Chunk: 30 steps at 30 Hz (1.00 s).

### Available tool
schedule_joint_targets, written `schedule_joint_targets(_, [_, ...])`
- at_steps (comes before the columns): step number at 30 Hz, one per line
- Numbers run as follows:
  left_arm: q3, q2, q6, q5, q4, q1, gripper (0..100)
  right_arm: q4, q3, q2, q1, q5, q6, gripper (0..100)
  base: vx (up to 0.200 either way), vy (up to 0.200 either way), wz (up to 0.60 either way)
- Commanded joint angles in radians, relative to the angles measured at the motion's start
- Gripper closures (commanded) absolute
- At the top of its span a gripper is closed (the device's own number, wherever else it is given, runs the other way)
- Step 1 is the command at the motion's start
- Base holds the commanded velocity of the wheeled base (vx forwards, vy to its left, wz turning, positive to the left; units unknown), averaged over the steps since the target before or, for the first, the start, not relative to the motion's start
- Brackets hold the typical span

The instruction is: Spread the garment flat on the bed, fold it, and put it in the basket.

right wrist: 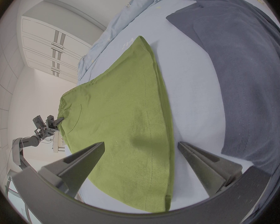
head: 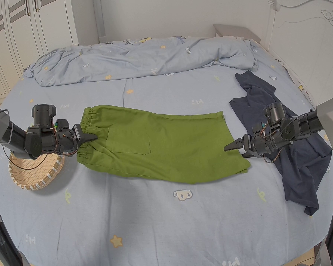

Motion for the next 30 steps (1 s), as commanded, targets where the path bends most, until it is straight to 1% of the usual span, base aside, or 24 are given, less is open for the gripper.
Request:
schedule_joint_targets(1, [0.000, -0.001, -0.001, 0.001, -0.002, 0.002, 100, 0.005, 0.007, 0.020, -0.003, -0.002, 0.000, 0, 0.000, 0.000, 0.00])
schedule_joint_targets(6, [0.000, -0.001, -0.001, 0.001, -0.002, 0.002, 100, 0.005, 0.007, 0.022, 0.000, -0.002, 0.001, 0, 0.000, 0.000, 0.00])
schedule_joint_targets(8, [0.000, -0.001, -0.001, 0.001, -0.002, 0.002, 100, 0.008, 0.009, 0.034, 0.018, 0.000, 0.003, 0, 0.000, 0.000, 0.00])
schedule_joint_targets(12, [-0.002, -0.001, -0.001, 0.001, -0.002, 0.002, 100, 0.014, 0.007, 0.034, 0.021, 0.000, 0.008, 0, 0.000, 0.000, 0.00])
schedule_joint_targets(13, [0.000, -0.001, -0.001, 0.001, -0.002, 0.002, 100, 0.014, 0.007, 0.032, 0.021, 0.000, 0.008, 100, 0.000, 0.000, 0.00])
schedule_joint_targets(23, [0.000, -0.001, -0.001, 0.001, -0.002, 0.005, 100, 0.014, 0.012, 0.017, 0.017, 0.000, 0.009, 100, 0.000, 0.000, 0.00])
schedule_joint_targets(27, [0.000, 0.000, 0.003, 0.001, -0.002, 0.004, 100, 0.014, 0.010, -0.012, -0.003, 0.000, 0.011, 100, 0.000, 0.000, 0.00])
schedule_joint_targets(30, [0.000, 0.000, 0.003, 0.001, -0.002, 0.004, 100, 0.014, 0.021, -0.031, 0.003, 0.001, 0.011, 100, 0.000, 0.000, 0.00])
